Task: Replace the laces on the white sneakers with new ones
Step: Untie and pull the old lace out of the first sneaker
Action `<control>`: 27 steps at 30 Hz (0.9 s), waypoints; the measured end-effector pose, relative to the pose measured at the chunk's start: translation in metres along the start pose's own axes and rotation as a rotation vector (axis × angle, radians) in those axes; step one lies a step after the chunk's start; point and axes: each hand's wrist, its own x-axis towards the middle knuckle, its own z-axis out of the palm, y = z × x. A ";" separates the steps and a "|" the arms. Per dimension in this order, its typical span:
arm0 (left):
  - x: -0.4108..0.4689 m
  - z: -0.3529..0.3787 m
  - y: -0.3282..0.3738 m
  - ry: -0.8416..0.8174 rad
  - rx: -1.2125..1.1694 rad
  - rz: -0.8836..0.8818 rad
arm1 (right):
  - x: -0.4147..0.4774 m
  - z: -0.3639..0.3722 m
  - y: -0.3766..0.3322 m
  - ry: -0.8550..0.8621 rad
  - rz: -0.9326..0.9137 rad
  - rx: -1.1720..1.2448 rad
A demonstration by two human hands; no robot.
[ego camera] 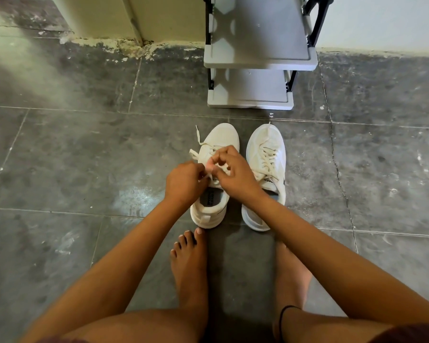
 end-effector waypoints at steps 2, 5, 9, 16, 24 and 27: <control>0.000 0.001 0.001 0.005 0.010 -0.003 | 0.011 -0.003 -0.011 0.013 0.010 0.084; 0.001 -0.001 -0.003 -0.011 -0.004 -0.014 | 0.013 -0.013 0.002 -0.095 -0.024 -0.307; 0.003 0.000 -0.003 -0.021 0.004 0.001 | -0.007 -0.013 0.023 -0.286 -0.109 -0.692; 0.000 0.002 0.000 -0.011 -0.003 -0.007 | -0.004 0.001 0.017 -0.169 -0.136 -0.611; -0.002 -0.003 -0.005 0.001 -0.121 -0.040 | 0.015 -0.007 0.003 -0.014 0.136 -0.141; 0.004 -0.004 -0.005 -0.031 -0.141 -0.054 | 0.000 -0.012 0.024 -0.166 0.205 -0.455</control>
